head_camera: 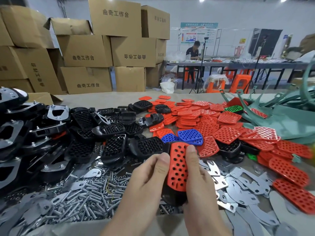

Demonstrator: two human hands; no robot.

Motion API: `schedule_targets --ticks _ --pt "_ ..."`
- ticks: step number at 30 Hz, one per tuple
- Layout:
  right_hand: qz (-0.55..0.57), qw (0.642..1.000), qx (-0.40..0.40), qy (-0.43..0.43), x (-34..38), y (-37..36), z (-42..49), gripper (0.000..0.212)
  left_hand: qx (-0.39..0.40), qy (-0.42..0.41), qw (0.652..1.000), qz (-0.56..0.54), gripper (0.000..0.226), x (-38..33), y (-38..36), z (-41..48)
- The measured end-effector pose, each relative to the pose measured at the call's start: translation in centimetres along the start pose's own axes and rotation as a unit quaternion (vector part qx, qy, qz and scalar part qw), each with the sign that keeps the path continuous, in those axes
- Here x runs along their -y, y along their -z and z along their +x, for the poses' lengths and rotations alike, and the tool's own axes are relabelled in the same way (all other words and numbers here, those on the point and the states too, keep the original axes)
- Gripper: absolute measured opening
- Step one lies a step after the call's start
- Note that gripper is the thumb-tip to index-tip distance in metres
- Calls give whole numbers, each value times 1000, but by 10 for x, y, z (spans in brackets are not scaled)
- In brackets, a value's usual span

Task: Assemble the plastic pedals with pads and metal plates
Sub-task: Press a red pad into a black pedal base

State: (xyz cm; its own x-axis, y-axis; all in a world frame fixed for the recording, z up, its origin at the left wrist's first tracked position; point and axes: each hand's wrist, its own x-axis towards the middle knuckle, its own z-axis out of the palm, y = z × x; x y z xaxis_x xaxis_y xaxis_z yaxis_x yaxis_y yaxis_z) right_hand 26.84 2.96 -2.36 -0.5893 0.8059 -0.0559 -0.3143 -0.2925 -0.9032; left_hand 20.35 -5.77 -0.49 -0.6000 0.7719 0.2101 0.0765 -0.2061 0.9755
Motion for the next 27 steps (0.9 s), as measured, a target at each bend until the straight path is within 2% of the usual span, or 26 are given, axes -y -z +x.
schedule_targets --ticks 6,10,13,15,18,20,24,27 --pt "42 998 37 -41 0 3 5 48 -18 -16 1000 8 38 6 5 3" --pt "76 997 -8 -30 -2 6 9 44 -23 38 994 -96 35 16 1 6" --pt "43 997 -53 21 -1 14 11 24 22 25 999 -1 34 21 -5 6" --pt "12 997 -58 50 1 16 10 23 33 17 998 59 31 23 -6 5" --pt "19 998 5 55 1 16 10 52 -6 15 999 38 14 20 -1 8" --pt "37 997 56 32 0 13 12 65 -38 22 999 14 15 20 5 10" --pt "-13 995 96 2 -6 15 16 54 -77 30 997 -4 19 23 9 12" --pt "-77 989 124 14 -8 18 15 45 -82 33 996 -5 21 24 9 12"
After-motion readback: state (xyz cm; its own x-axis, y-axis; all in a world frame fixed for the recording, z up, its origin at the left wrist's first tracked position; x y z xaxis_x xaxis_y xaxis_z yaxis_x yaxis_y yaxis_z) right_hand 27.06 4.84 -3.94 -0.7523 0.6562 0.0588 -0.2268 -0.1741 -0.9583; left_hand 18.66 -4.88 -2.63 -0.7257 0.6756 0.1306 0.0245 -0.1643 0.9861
